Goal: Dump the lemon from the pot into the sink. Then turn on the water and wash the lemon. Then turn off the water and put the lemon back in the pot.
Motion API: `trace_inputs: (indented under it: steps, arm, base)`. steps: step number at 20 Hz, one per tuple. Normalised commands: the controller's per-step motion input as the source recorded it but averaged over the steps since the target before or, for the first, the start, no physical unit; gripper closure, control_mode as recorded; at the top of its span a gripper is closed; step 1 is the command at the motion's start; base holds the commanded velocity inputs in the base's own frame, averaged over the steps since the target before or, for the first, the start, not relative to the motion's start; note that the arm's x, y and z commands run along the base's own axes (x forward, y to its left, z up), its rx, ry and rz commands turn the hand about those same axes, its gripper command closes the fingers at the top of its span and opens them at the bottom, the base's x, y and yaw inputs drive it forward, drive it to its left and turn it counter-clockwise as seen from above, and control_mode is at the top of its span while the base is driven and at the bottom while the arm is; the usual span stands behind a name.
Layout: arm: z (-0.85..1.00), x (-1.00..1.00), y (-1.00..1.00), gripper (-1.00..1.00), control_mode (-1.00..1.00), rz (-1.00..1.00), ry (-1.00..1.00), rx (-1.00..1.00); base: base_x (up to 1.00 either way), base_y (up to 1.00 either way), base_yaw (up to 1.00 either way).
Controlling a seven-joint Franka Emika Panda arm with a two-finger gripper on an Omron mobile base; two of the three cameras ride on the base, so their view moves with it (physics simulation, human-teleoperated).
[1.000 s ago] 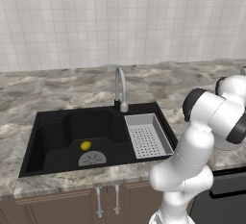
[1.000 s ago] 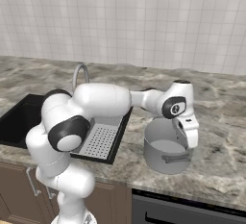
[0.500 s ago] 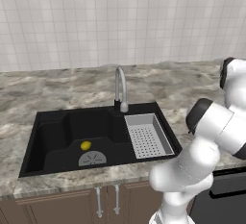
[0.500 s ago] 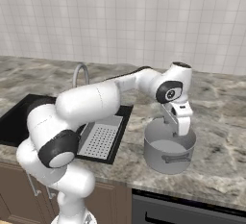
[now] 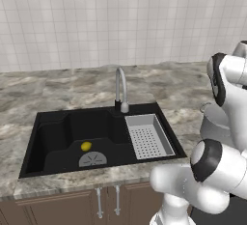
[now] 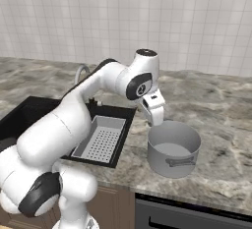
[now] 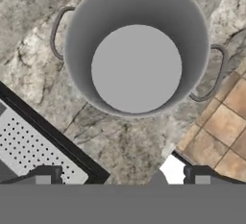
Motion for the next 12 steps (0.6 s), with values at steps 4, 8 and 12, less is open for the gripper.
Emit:
trace_inputs:
  steps: [4,8,12]
  arm:
    - [0.01,0.26,0.86,-1.00,-1.00,0.43,-0.10,0.00]
    - [0.02,0.44,0.81,-1.00,-1.00,0.44,-0.09,0.00]
    - [0.06,0.62,0.56,-1.00,-1.00,0.43,-0.11,0.00]
  base:
    - [0.00,0.00,0.00]
    - [0.00,0.00,0.00]
    - [0.00,0.00,0.00]
